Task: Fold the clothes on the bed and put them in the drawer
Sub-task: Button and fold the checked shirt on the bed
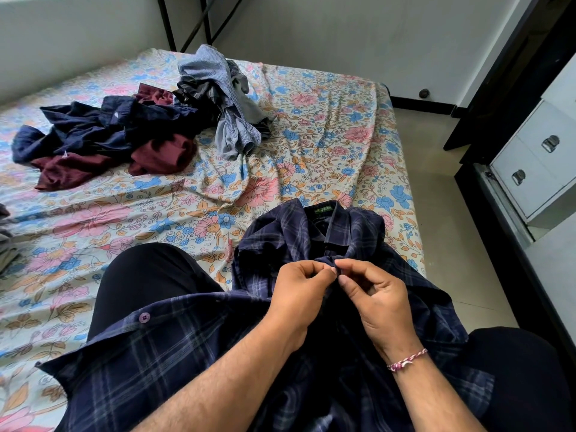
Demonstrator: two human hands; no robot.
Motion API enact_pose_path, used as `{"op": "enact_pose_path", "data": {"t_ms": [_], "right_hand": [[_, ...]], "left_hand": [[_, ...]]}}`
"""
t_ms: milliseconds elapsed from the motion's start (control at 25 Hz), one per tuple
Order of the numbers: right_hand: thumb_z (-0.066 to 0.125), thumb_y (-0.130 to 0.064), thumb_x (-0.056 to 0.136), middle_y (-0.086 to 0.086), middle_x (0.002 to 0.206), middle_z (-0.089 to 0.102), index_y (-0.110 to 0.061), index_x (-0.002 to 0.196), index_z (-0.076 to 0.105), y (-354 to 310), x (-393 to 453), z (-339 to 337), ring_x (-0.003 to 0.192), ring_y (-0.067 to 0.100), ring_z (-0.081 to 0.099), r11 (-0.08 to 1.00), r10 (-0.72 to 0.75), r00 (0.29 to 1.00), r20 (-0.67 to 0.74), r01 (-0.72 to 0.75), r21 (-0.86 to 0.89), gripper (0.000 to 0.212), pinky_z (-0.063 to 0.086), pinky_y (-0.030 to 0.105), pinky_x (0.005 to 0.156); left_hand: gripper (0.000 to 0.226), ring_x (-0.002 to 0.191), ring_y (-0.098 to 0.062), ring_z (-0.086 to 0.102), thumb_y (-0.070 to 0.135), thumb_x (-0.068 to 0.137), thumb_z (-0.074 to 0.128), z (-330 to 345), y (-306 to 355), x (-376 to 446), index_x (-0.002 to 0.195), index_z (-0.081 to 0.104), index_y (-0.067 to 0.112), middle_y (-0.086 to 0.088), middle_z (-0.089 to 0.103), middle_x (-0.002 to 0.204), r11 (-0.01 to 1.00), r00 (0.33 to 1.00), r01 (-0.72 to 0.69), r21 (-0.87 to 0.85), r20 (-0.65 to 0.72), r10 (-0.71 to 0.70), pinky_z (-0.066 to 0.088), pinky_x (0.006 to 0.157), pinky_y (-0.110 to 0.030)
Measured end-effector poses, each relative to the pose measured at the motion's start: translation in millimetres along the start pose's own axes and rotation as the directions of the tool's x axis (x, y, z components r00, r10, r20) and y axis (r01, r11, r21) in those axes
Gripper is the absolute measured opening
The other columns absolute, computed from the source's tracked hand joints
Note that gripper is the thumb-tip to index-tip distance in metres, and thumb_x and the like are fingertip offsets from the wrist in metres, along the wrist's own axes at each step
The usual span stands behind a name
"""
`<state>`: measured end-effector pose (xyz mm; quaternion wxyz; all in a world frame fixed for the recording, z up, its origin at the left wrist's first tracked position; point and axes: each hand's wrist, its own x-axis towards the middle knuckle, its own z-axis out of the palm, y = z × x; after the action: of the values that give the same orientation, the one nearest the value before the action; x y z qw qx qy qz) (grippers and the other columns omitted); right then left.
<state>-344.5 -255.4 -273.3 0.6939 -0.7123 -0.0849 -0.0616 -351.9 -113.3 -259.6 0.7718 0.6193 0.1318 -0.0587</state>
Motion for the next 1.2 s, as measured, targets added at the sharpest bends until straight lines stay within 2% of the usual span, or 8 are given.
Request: {"op": "enact_pose_path", "data": {"t_ms": [240, 480, 720, 800, 880, 960, 1120, 1200], "right_hand": [[0.078, 0.005, 0.085, -0.011, 0.101, 0.073, -0.019, 0.103, 0.079, -3.4, 0.2, -0.8, 0.098, 0.008, 0.070, 0.922, -0.138, 0.989, 0.052, 0.147, -0.358, 0.029, 0.052, 0.015, 0.088], [0.081, -0.001, 0.083, -0.012, 0.096, 0.073, -0.019, 0.101, 0.078, -5.1, -3.3, 6.8, 0.089, 0.007, 0.070, 0.890, -0.176, 0.984, -0.036, 0.144, -0.432, 0.026, 0.055, 0.017, 0.081], [0.076, -0.004, 0.090, -0.010, 0.099, 0.069, -0.014, 0.104, 0.075, -3.3, -4.7, 5.0, 0.093, -0.001, 0.065, 0.749, -0.323, 0.946, 0.028, 0.274, -0.604, 0.018, 0.045, 0.006, 0.083], [0.077, -0.006, 0.090, -0.010, 0.096, 0.072, -0.016, 0.100, 0.076, -0.3, -4.6, 5.7, 0.090, 0.003, 0.068, 0.826, -0.261, 0.964, -0.045, 0.199, -0.527, 0.015, 0.050, 0.012, 0.083], [0.077, -0.010, 0.089, -0.002, 0.093, 0.076, -0.016, 0.094, 0.077, -0.3, -2.2, 7.3, 0.089, 0.010, 0.071, 0.992, -0.027, 0.988, -0.153, 0.008, -0.123, 0.008, 0.056, 0.024, 0.085], [0.073, -0.013, 0.089, 0.006, 0.095, 0.077, -0.011, 0.094, 0.076, -2.8, -1.2, 11.2, 0.091, 0.016, 0.071, 0.963, 0.170, 0.977, -0.132, -0.136, 0.232, 0.006, 0.056, 0.028, 0.086], [0.076, -0.013, 0.092, 0.003, 0.090, 0.074, -0.019, 0.107, 0.072, -6.8, -1.5, 4.9, 0.084, 0.011, 0.066, 0.993, 0.113, 0.991, 0.073, -0.110, -0.036, 0.017, 0.054, 0.023, 0.079], [0.081, -0.015, 0.088, -0.002, 0.078, 0.070, -0.026, 0.100, 0.073, -11.6, -3.0, -2.2, 0.071, 0.007, 0.060, 0.968, 0.113, 0.977, 0.181, -0.067, -0.243, 0.017, 0.050, 0.020, 0.069]], "left_hand": [[0.021, 0.065, -0.022, 0.058, 0.025, 0.092, 0.064, -1.7, -0.6, 3.5, 0.081, 0.078, 0.014, -0.014, 0.072, 0.074, 0.968, 0.999, -0.024, 0.249, -0.020, 0.030, 0.046, 0.064, -0.037], [0.016, 0.080, -0.019, 0.074, 0.025, 0.092, 0.070, -5.0, -0.1, 7.7, 0.079, 0.079, 0.022, 0.002, 0.077, 0.077, 0.910, 0.984, -0.122, 0.397, -0.069, 0.162, 0.061, 0.078, -0.041], [0.020, 0.059, -0.003, 0.058, 0.023, 0.094, 0.070, -8.8, 8.3, 11.9, 0.075, 0.074, 0.021, 0.008, 0.069, 0.065, 0.809, 0.969, -0.222, 0.545, 0.033, 0.244, 0.048, 0.061, -0.028], [0.021, 0.065, -0.009, 0.059, 0.023, 0.096, 0.068, -5.6, 6.7, 9.4, 0.076, 0.072, 0.019, 0.003, 0.070, 0.069, 0.874, 0.975, -0.210, 0.439, 0.032, 0.218, 0.050, 0.066, -0.035], [0.025, 0.067, -0.015, 0.052, 0.023, 0.097, 0.066, 0.7, 2.9, 4.0, 0.074, 0.067, 0.016, -0.001, 0.062, 0.068, 0.955, 0.987, -0.161, 0.250, 0.040, 0.156, 0.044, 0.067, -0.037], [0.024, 0.072, -0.017, 0.050, 0.028, 0.095, 0.063, 4.9, -2.2, 2.7, 0.074, 0.067, 0.018, -0.001, 0.059, 0.070, 0.986, 0.994, -0.103, 0.130, 0.037, 0.099, 0.042, 0.071, -0.038], [0.030, 0.071, -0.013, 0.051, 0.037, 0.099, 0.053, -0.3, 2.8, 7.8, 0.081, 0.063, 0.015, 0.002, 0.059, 0.072, 0.977, 0.986, -0.120, 0.174, -0.096, 0.139, 0.043, 0.071, -0.041], [0.025, 0.065, -0.008, 0.052, 0.033, 0.103, 0.058, -13.3, 20.9, 9.7, 0.082, 0.064, 0.021, 0.010, 0.060, 0.069, 0.856, 0.968, -0.206, 0.474, -0.029, 0.249, 0.044, 0.067, -0.033]]}}
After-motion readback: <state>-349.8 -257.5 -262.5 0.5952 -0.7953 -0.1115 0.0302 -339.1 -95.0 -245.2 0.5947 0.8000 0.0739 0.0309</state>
